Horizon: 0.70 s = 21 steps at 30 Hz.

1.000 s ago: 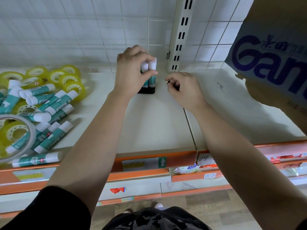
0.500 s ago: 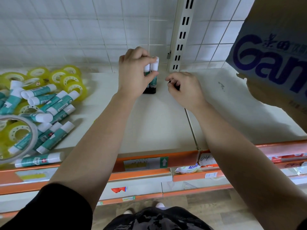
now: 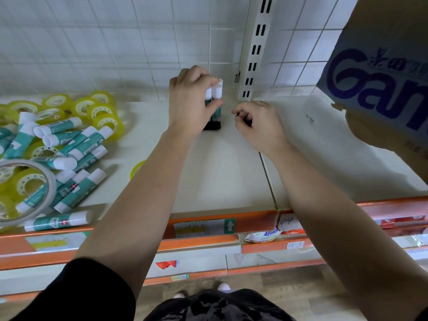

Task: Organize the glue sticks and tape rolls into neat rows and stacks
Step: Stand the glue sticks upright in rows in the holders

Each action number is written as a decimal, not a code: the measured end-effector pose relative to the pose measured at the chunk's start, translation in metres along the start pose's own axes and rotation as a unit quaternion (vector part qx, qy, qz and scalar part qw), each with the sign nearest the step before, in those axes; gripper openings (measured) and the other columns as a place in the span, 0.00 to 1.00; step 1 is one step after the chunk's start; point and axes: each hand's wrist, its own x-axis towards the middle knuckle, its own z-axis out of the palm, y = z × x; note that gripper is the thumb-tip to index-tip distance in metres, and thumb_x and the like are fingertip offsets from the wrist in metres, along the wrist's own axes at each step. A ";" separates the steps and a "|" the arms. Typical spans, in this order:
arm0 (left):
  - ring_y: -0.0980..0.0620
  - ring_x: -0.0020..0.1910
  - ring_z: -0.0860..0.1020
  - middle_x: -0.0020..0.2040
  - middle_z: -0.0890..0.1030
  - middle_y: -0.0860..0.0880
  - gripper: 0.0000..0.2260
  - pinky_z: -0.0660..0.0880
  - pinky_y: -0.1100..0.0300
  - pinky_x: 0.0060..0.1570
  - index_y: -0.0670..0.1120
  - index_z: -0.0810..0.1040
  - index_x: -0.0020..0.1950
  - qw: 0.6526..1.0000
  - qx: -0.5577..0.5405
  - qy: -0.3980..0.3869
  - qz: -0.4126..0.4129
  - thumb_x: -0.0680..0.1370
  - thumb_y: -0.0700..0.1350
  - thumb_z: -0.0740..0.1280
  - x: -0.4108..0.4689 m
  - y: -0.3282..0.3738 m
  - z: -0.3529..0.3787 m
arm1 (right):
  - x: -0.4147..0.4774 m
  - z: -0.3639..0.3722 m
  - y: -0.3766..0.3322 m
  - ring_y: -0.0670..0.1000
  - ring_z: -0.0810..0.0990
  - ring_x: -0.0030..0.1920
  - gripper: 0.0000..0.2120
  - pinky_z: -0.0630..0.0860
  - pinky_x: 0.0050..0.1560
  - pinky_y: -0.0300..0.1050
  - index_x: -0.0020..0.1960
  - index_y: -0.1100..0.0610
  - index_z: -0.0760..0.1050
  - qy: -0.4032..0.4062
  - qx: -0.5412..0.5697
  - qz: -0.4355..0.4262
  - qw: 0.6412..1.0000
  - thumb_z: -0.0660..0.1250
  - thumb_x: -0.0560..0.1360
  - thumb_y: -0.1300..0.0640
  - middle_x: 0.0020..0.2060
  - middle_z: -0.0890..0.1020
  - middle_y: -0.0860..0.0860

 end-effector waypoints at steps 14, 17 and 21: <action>0.47 0.47 0.80 0.48 0.81 0.47 0.11 0.76 0.50 0.50 0.46 0.83 0.54 0.999 -0.035 -0.033 0.006 0.73 0.47 0.70 -0.025 -0.013 -0.078 | 0.015 -0.002 -0.045 0.47 0.75 0.41 0.10 0.77 0.45 0.46 0.50 0.59 0.81 0.049 0.044 -0.050 0.997 0.65 0.72 0.61 0.41 0.83 0.54; 0.49 0.43 0.80 0.47 0.82 0.47 0.09 0.76 0.54 0.47 0.45 0.83 0.52 0.999 -0.018 -0.026 -0.023 0.74 0.46 0.69 -0.054 -0.029 -0.112 | 0.013 0.009 -0.070 0.48 0.75 0.40 0.08 0.76 0.44 0.45 0.48 0.59 0.81 0.042 0.062 -0.075 0.994 0.65 0.72 0.62 0.40 0.82 0.53; 0.45 0.43 0.80 0.45 0.81 0.46 0.08 0.77 0.50 0.45 0.43 0.83 0.51 0.999 0.034 -0.015 -0.036 0.75 0.45 0.68 -0.092 -0.047 -0.155 | 0.004 0.036 -0.108 0.50 0.78 0.40 0.07 0.74 0.45 0.42 0.47 0.59 0.81 -0.002 0.102 -0.106 0.989 0.66 0.72 0.61 0.39 0.82 0.54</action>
